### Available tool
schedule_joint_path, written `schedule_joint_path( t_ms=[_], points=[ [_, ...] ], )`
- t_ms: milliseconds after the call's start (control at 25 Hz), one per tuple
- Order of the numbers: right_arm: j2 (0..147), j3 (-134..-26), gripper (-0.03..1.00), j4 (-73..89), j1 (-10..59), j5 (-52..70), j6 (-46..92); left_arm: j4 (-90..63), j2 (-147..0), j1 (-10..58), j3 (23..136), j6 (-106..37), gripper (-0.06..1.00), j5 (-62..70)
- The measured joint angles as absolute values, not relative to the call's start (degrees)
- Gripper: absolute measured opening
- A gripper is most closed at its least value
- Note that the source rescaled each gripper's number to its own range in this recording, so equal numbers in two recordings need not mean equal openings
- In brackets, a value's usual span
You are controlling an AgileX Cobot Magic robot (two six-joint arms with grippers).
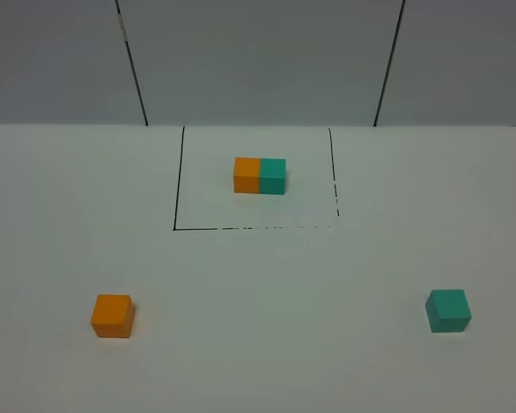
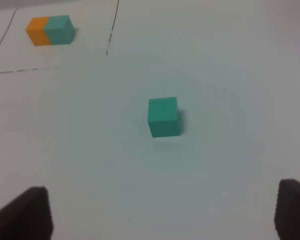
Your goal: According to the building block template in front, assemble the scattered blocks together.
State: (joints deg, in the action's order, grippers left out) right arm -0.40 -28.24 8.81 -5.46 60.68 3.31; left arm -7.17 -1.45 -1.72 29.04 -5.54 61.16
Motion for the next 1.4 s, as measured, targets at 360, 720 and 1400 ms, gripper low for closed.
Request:
schedule_joint_path(
  t_ms=[360, 720, 1400],
  points=[
    [-0.4, -28.24, 0.78, 8.81, -5.46, 60.68, 3.31, -7.17, -1.45, -1.72, 29.04, -5.54, 0.59, 61.2],
    [-0.4, -28.24, 0.78, 8.81, -5.46, 60.68, 3.31, -7.17, -1.45, -1.72, 29.04, -5.54, 0.59, 61.2],
    [-0.4, -28.24, 0.78, 8.81, -5.46, 60.68, 3.31, -9.91, -40.28, -1.72, 44.66, -2.93, 0.82, 63.33]
  ],
)
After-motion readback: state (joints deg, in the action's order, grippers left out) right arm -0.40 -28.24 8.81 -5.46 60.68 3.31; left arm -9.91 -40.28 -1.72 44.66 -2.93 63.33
